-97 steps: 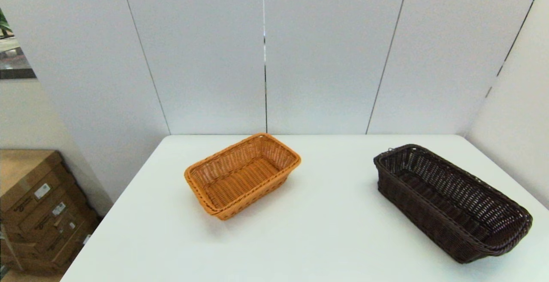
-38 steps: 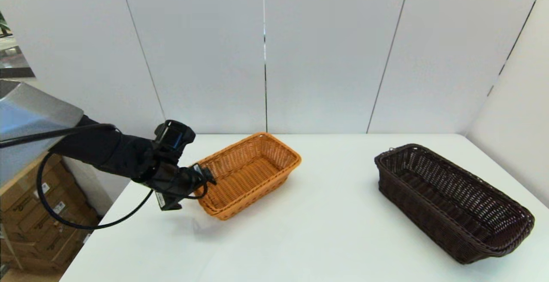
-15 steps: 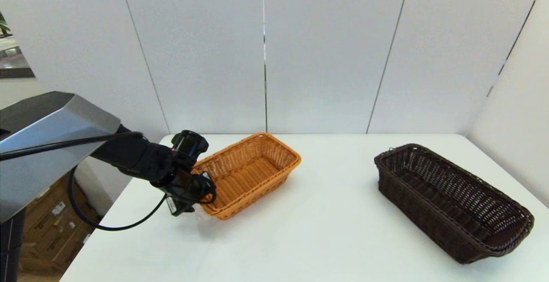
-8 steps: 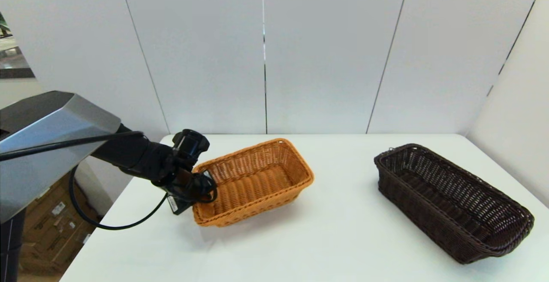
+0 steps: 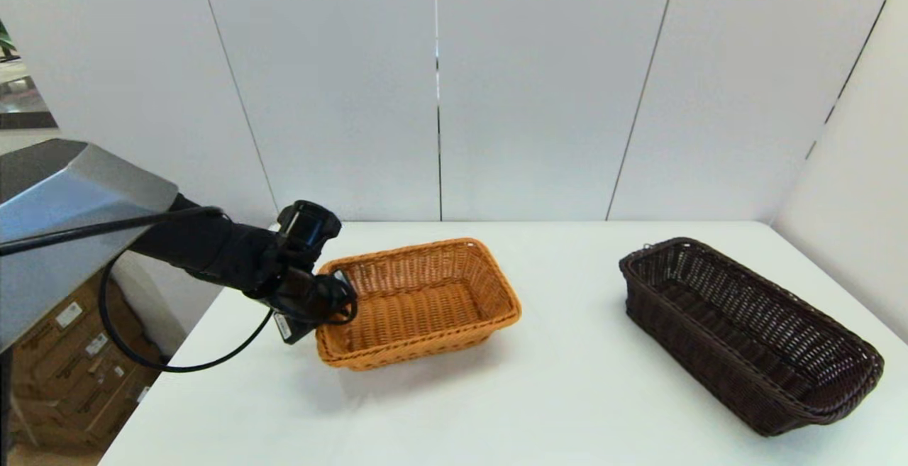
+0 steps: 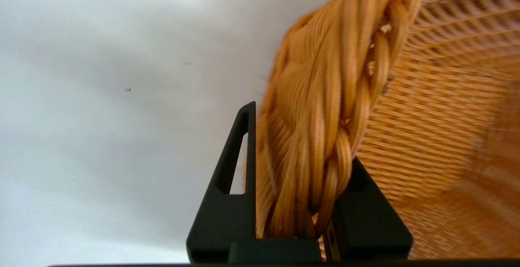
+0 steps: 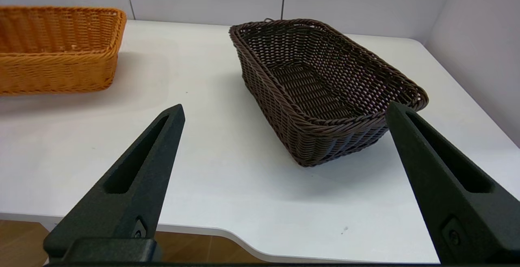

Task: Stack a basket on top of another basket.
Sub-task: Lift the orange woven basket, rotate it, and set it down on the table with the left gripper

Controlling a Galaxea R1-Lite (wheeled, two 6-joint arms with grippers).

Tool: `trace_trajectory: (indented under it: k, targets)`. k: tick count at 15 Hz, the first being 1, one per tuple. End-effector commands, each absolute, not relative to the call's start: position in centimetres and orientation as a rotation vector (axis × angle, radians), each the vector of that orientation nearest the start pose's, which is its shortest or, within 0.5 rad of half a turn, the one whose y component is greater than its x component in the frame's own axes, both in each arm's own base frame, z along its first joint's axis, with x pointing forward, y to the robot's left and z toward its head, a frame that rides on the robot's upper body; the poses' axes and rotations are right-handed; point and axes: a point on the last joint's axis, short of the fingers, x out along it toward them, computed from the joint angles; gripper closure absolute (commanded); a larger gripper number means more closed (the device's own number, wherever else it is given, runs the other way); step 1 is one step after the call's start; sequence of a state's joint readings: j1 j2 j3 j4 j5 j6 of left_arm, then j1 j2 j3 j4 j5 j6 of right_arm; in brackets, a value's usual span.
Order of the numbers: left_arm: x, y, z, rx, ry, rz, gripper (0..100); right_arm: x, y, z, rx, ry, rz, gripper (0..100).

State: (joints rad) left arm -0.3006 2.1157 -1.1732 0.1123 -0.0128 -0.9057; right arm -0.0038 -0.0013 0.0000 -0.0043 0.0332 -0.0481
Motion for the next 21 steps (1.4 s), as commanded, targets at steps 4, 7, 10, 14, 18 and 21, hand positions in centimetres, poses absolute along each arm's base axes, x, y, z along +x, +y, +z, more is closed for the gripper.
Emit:
trace_trajectory:
  k: [4,7,10,14,18,21]
  targets:
    - [34.6,-11.0,11.2,-0.746,1.052,0.042,100,-2.3,0.1,7.6,-0.049,-0.007,0.029,0]
    - [34.5,-11.2,11.3,-0.75,1.073,-0.005,100,-2.3,0.1,7.6,-0.049,-0.005,0.031,0]
    - [34.4,-11.6,11.3,-0.769,1.104,-0.065,100,-2.3,0.1,7.6,-0.049,-0.005,0.031,0]
    - [33.3,-15.4,11.0,-0.723,1.159,-0.184,100,-2.3,0.1,7.6,-0.049,-0.005,0.031,0]
    - [32.7,-18.0,10.4,-0.684,1.174,-0.246,100,-2.3,0.1,7.6,-0.049,-0.005,0.031,0]
    - [33.1,-18.5,9.0,-0.669,1.201,-0.23,100,-2.3,0.1,7.6,-0.049,-0.005,0.029,0]
